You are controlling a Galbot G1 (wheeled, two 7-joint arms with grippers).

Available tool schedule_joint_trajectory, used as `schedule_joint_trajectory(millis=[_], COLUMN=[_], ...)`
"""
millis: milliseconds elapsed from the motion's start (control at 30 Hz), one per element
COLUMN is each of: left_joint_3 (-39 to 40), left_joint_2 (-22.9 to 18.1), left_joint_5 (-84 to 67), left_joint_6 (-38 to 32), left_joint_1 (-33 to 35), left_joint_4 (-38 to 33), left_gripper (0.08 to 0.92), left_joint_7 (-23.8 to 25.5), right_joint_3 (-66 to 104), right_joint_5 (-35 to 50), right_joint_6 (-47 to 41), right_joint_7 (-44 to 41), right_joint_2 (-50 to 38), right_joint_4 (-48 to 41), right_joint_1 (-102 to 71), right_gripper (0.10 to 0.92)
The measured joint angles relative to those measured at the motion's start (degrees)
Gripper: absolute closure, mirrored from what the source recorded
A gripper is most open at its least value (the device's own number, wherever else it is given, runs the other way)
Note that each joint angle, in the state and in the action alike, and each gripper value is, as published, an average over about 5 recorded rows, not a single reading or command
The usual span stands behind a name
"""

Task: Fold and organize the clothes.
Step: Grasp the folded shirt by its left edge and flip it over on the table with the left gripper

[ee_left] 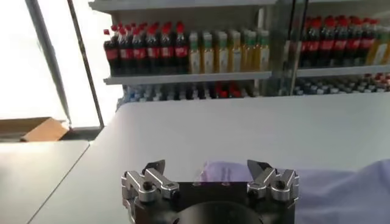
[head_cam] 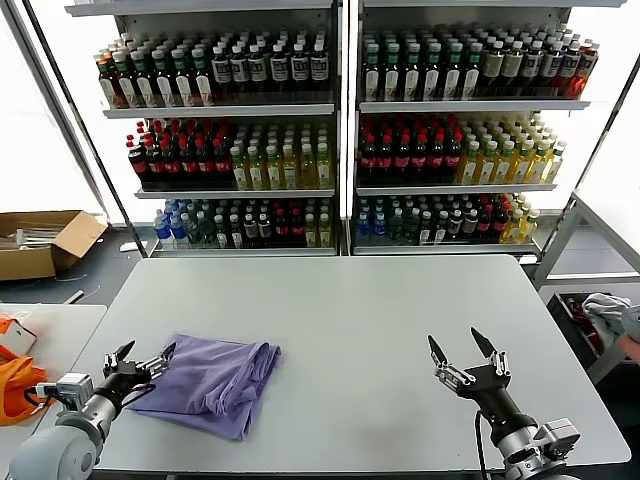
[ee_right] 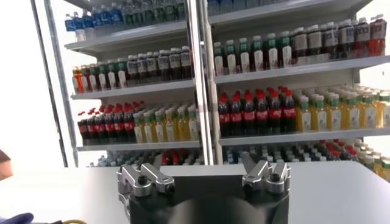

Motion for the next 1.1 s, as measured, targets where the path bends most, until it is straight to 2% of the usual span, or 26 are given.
schedule_joint_trajectory(millis=[167, 267, 733, 967, 1100], left_joint_3=[1.4, 2.3, 2.0, -4.1, -9.9], left_joint_2=[-0.9, -1.5, -5.0, -8.9, -9.3], left_joint_5=[-1.1, -1.5, -2.8, -3.5, -5.0], left_joint_6=[0.6, 1.0, 0.4, -0.3, -0.5], left_joint_1=[0.0, 0.1, 1.6, 3.1, 3.9], left_joint_4=[1.6, 1.8, 1.0, -2.2, -3.7], left_gripper=[0.186, 0.242, 0.649, 0.844, 0.891], left_joint_7=[-1.1, -1.4, -1.9, -2.4, -2.1], right_joint_3=[-0.6, -0.7, 0.2, 0.0, -0.5], right_joint_5=[-0.2, -0.2, 0.6, 1.1, 1.4], right_joint_6=[-0.4, -0.6, -0.4, 0.0, 0.1], right_joint_7=[0.2, 0.3, -0.3, -0.7, -0.7], right_joint_2=[-0.1, -0.4, -0.6, -1.2, -1.5], right_joint_4=[0.8, 1.2, 1.2, 0.4, 0.1], right_joint_1=[0.3, 0.5, 0.7, 1.2, 1.6], right_gripper=[0.203, 0.203, 0.203, 0.203, 0.203])
